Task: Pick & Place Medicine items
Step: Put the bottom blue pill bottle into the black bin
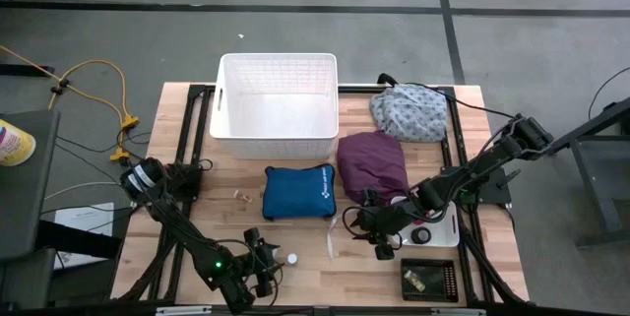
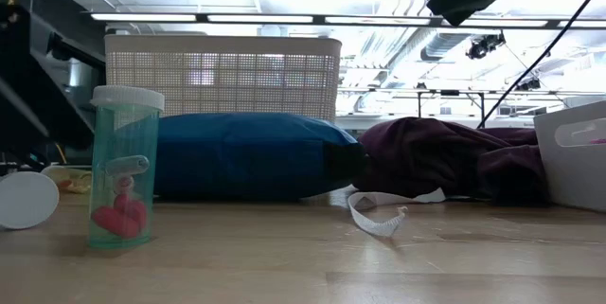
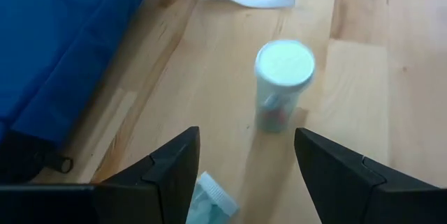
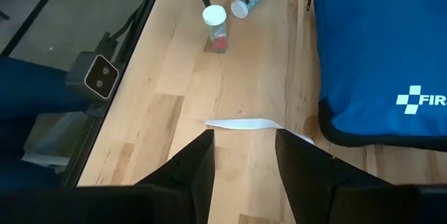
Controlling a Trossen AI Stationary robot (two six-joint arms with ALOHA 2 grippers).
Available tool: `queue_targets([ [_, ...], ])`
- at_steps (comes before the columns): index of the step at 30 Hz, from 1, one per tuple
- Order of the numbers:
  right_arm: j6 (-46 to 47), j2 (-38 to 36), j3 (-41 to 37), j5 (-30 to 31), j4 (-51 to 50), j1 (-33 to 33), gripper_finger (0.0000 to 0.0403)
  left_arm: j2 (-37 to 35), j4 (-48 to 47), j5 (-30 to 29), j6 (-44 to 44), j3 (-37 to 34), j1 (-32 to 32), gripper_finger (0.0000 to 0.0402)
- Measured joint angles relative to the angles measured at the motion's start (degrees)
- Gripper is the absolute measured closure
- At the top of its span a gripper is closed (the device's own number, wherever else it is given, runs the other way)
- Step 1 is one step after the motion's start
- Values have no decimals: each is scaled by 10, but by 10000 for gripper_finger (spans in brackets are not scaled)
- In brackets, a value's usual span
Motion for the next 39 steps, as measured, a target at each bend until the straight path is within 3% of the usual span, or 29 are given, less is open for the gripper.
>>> queue_targets([
  [17, 0, 0, 0, 0, 17, 0, 264, 21, 200, 8, 139, -56, 27, 176],
  [39, 0, 0, 0, 0, 50, 0, 264, 39, 245, 66, 178, -57, 53, 176],
])
